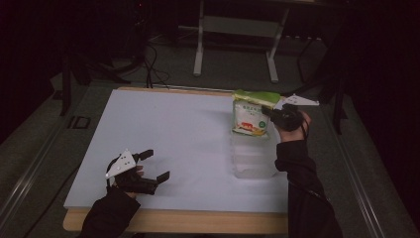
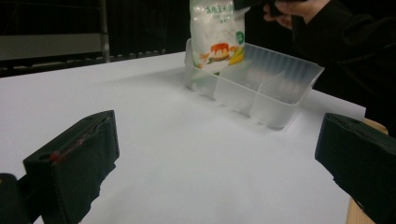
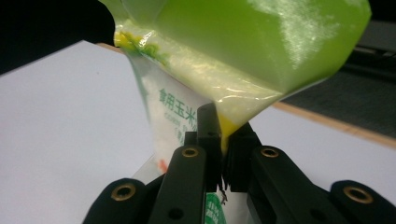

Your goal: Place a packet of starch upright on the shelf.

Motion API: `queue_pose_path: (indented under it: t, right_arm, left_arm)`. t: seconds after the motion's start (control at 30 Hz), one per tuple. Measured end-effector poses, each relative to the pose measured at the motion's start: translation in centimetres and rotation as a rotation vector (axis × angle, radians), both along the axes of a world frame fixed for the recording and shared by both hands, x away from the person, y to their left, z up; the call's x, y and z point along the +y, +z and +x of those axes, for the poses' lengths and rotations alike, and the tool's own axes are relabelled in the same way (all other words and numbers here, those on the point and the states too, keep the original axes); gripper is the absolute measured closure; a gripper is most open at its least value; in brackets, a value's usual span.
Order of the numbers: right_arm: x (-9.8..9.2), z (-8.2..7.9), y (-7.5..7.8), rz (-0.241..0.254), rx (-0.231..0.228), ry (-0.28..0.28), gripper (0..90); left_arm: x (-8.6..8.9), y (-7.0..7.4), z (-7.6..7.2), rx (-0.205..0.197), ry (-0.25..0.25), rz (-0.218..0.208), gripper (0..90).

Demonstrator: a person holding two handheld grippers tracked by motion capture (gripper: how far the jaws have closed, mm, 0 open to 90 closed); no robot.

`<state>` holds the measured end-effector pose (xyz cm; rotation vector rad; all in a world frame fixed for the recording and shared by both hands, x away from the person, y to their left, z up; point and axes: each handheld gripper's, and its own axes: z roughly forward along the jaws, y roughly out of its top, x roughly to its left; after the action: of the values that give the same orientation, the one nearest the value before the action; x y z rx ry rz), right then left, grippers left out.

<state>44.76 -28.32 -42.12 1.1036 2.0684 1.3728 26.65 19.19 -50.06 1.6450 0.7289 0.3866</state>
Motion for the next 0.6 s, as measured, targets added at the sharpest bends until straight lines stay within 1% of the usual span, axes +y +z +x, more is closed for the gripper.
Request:
queue_pose_path:
  t: [0.03, 0.07, 0.1, 0.13, 0.17, 0.2, 0.3, 0.33, 0.4, 0.47, 0.5, 0.53, 0.57, 0.6]
  right_arm:
    - [0.0, 0.1, -0.5, -0.011, 0.011, 0.003, 87.1]
    - [0.0, 0.1, -0.5, -0.011, 0.011, 0.003, 87.1]
    - [-0.2, 0.2, -1.3, -0.031, 0.027, -0.002, 87.0]
    - [-0.9, 0.5, -2.2, -0.012, 0.077, -0.015, 86.7]
    - [-1.3, 0.6, -2.2, 0.013, 0.093, -0.015, 86.4]
    - [-1.5, 0.6, -2.1, 0.014, 0.101, -0.015, 85.9]
    - [-1.4, 0.6, -1.8, -0.015, 0.102, -0.014, 84.0]
    - [-1.3, 0.4, -1.3, -0.023, 0.095, -0.027, 79.3]
    - [-1.2, 0.4, -1.0, -0.020, 0.109, -0.033, 74.2]
    - [-1.0, 0.1, -0.9, -0.044, 0.097, -0.057, 65.6]
    - [-0.9, -0.3, -0.7, -0.057, 0.096, -0.068, 59.5]
    - [-0.9, -0.3, -0.7, -0.057, 0.096, -0.068, 59.5]
    - [-0.9, -0.6, -0.6, -0.064, 0.089, -0.074, 53.9]
    - [-0.9, -0.9, -0.4, -0.072, 0.080, -0.084, 50.4]
  left_arm:
    - [0.0, 0.0, 0.0, 0.005, -0.003, -0.003, 0.2]
    - [0.0, 0.0, 0.0, 0.005, -0.003, -0.003, 0.2]
    - [-0.1, 0.0, 0.0, 0.011, -0.010, -0.002, 0.2]
    - [-0.1, 0.0, 0.1, 0.010, -0.013, 0.000, 0.2]
    - [-0.1, 0.0, 0.1, 0.007, -0.014, 0.001, 0.2]
    - [0.0, 0.1, 0.1, 0.005, -0.013, 0.002, 0.2]
    - [0.1, 0.1, 0.2, 0.005, -0.010, -0.002, 0.2]
    - [0.1, 0.1, 0.2, 0.008, -0.007, -0.002, 0.2]
    - [0.2, 0.0, 0.2, 0.010, -0.003, -0.007, 0.2]
    - [0.2, 0.1, 0.2, 0.009, -0.002, -0.008, 0.2]
    - [0.2, 0.1, 0.1, 0.007, -0.003, -0.005, 0.2]
    - [0.2, 0.1, 0.1, 0.003, -0.004, -0.002, 0.2]
    - [0.2, 0.1, 0.0, 0.001, -0.006, 0.001, 0.2]
    - [0.2, 0.2, 0.0, 0.002, -0.008, 0.001, 0.2]
